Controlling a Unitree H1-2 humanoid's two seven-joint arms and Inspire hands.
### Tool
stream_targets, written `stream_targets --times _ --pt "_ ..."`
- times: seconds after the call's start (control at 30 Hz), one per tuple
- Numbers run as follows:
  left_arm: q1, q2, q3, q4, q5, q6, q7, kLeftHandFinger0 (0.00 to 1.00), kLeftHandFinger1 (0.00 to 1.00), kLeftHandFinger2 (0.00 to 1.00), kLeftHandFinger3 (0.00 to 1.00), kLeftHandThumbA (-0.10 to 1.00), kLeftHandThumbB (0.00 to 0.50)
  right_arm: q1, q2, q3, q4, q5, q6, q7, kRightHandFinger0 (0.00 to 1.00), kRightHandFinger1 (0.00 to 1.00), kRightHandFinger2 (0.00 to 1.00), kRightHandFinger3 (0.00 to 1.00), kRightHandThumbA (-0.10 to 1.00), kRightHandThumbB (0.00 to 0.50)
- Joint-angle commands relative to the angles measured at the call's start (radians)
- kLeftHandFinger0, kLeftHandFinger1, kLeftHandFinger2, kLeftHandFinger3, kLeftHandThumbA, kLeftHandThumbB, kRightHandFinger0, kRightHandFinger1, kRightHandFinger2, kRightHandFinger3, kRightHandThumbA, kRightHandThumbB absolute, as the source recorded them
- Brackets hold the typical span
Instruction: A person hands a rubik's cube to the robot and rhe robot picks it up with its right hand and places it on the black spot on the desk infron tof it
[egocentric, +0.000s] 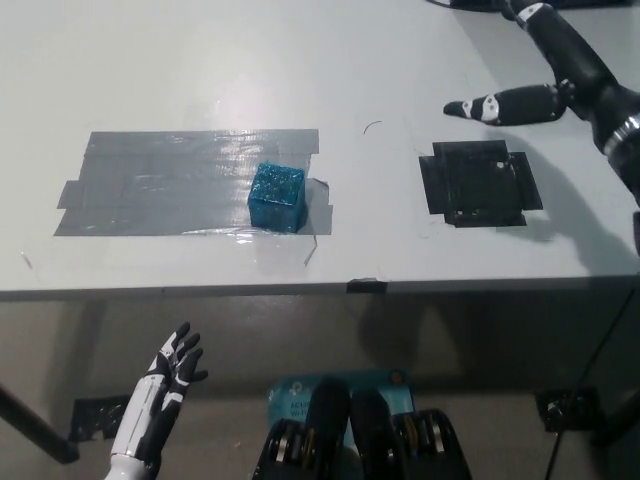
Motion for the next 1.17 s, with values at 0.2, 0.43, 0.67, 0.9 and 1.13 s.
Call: stream_targets --times 0.2,0.43,0.67,0.9,1.13 --pt "-0.019 0.011 -0.012 -0.025 0.008 -0.019 -0.010 0.88 0.95 1.00 1.00 0.89 0.014 0.393 0.013 -0.188 -0.809 0.243 0.132 -0.040 1.00 1.00 1.00 1.00 0.98 0.500" --pt "0.026 0.006 -0.017 -0.012 0.016 -0.039 -0.005 0.90 0.97 1.00 1.00 0.89 0.036 0.749 0.178 -0.092 -0.565 0.125 -0.178 -0.126 1.00 1.00 1.00 1.00 1.00 0.415" --pt "0.043 -0.004 -0.020 0.004 0.016 -0.052 0.000 0.91 0.98 1.00 1.00 0.84 0.052 0.829 0.254 -0.029 -0.215 0.026 -0.329 -0.163 1.00 1.00 1.00 1.00 1.00 0.309" --pt "0.035 -0.004 -0.006 0.013 0.009 -0.043 0.005 0.96 1.00 1.00 1.00 0.80 0.030 0.795 0.249 0.012 -0.062 -0.029 -0.354 -0.182 1.00 1.00 1.00 1.00 1.00 0.300" --pt "0.041 0.002 -0.012 0.021 0.029 -0.046 0.007 0.97 1.00 1.00 1.00 0.86 0.066 0.796 0.231 0.044 -0.018 -0.083 -0.359 -0.202 1.00 1.00 1.00 1.00 1.00 0.287"
